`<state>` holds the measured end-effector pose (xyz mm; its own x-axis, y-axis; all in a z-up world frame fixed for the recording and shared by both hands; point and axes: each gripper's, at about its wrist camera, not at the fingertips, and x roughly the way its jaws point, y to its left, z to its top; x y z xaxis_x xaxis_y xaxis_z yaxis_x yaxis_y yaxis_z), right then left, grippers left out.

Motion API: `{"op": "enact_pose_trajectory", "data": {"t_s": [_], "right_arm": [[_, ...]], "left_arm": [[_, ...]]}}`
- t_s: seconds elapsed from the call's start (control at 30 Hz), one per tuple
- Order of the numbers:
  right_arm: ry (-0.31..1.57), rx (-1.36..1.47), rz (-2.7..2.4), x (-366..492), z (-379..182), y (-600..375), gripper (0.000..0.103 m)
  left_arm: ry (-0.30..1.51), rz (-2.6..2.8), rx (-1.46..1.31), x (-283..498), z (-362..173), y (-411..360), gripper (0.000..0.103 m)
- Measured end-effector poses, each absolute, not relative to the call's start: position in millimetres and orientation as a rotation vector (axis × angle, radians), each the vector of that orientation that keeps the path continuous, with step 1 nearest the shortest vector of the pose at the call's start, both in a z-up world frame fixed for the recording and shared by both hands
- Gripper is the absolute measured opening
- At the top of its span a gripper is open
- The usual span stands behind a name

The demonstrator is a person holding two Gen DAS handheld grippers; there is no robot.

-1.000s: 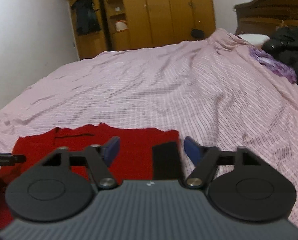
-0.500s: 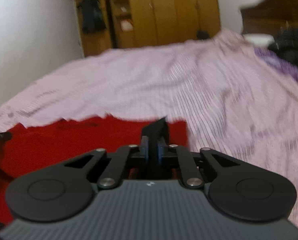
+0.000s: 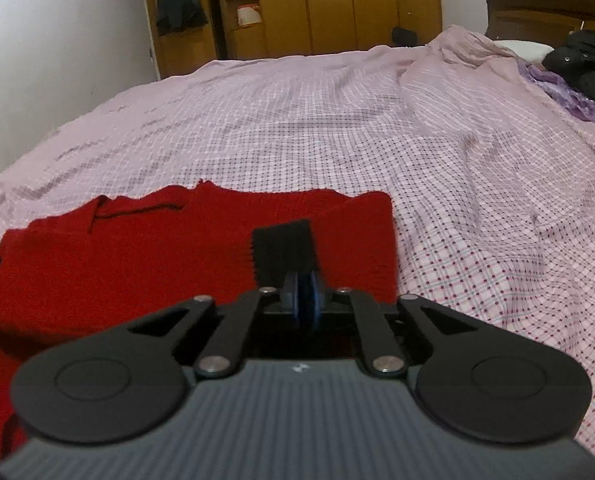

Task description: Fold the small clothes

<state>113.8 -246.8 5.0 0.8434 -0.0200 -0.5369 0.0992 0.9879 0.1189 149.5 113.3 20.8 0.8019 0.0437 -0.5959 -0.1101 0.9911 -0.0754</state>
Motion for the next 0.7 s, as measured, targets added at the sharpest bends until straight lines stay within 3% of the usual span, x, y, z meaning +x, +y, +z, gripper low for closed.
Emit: {"op": "enact_pose_trajectory", "data": {"t_s": [0.13,0.27,0.33,0.37,0.4,0.47,0.7], "right_arm": [[0.561,0.178,-0.063,107.2,9.2,-248.5,0.013],[0.530,0.273,-0.033,96.1,23.0,-257.3,0.016],[0.506,0.316,-0.002,90.2,31.8,-264.9,0.037],[0.492,0.327,0.013,88.9,35.9,-267.8,0.056],[0.474,0.334,0.021,88.1,40.2,-270.6,0.063],[0.456,0.325,0.025,91.2,45.9,-272.7,0.063],[0.572,0.274,0.017,134.9,25.2,-267.7,0.062]], "left_arm": [[0.642,0.070,-0.123,145.9,28.0,119.0,0.026],[0.634,0.046,-0.099,136.1,46.0,117.6,0.027],[0.622,0.027,-0.094,133.7,56.0,114.9,0.030],[0.615,0.016,-0.089,133.5,60.7,112.8,0.037],[0.606,0.011,-0.084,133.9,64.9,110.2,0.041],[0.584,0.012,-0.070,136.4,69.1,104.0,0.048],[0.602,-0.031,-0.068,148.5,55.3,86.6,0.048]]}}
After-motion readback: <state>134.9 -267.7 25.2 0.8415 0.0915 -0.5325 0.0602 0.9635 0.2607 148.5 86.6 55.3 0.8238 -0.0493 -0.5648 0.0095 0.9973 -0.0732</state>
